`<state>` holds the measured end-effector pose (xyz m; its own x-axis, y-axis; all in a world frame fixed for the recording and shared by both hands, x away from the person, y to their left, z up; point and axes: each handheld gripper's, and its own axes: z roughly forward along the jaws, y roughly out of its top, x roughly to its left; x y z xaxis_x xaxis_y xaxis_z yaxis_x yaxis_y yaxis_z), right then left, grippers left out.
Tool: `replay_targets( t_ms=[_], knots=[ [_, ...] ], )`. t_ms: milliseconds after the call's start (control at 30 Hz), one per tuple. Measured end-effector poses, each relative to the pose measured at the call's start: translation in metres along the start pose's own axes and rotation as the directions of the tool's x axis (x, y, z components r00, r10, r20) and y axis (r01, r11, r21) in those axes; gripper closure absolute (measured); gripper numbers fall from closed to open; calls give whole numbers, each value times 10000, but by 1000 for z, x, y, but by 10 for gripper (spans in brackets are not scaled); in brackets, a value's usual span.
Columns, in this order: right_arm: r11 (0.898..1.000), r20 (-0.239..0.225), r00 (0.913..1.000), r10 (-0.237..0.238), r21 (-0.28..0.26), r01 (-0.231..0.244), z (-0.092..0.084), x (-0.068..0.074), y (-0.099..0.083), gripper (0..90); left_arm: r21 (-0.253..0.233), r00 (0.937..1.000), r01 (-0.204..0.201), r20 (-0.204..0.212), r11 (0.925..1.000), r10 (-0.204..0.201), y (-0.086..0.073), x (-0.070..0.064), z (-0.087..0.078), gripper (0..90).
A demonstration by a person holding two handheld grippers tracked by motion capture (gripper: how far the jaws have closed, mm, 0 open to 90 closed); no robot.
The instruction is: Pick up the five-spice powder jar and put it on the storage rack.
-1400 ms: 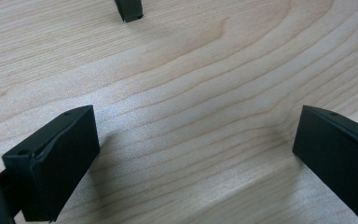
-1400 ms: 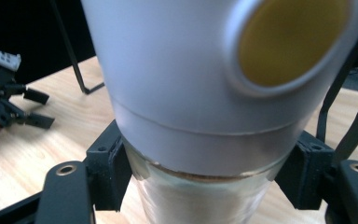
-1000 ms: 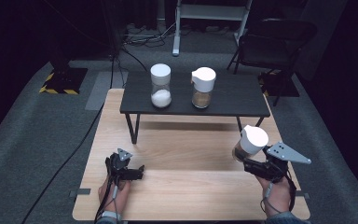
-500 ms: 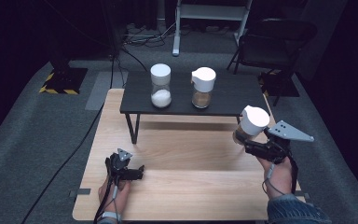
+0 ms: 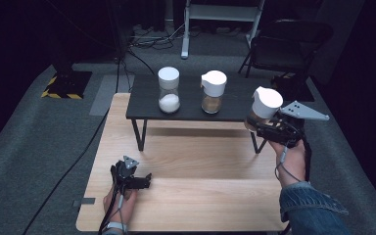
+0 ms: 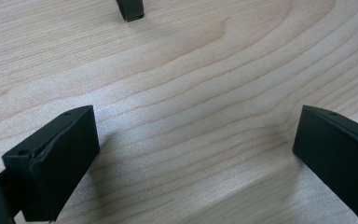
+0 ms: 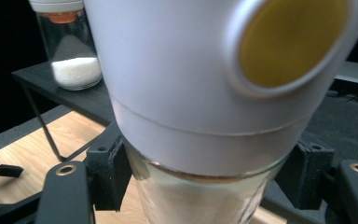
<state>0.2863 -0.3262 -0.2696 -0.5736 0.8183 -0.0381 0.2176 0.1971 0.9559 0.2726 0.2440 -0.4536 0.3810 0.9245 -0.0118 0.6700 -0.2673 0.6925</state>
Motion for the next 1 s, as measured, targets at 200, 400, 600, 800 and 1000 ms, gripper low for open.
replay_targets(
  t_ms=[200,400,600,800,1000],
  knots=[
    [10000,3,10000,53,-68,-53,14,-9,10,300,-1,10000,5,2,10000,-5,0,0,0,4],
    [9999,24,9999,107,-22,-107,25,-14,11,300,0,10000,5,0,10000,-5,0,0,0,4],
    [9999,165,9998,135,70,-136,38,-23,12,300,1,10000,5,1,10000,-5,0,0,0,4],
    [9994,248,9995,189,269,-196,48,-31,11,300,0,10000,8,0,10000,-8,0,0,0,4],
    [9988,268,9993,256,402,-267,57,-33,8,300,-14,10000,24,-5,10000,-24,0,0,0,4]
  ],
)
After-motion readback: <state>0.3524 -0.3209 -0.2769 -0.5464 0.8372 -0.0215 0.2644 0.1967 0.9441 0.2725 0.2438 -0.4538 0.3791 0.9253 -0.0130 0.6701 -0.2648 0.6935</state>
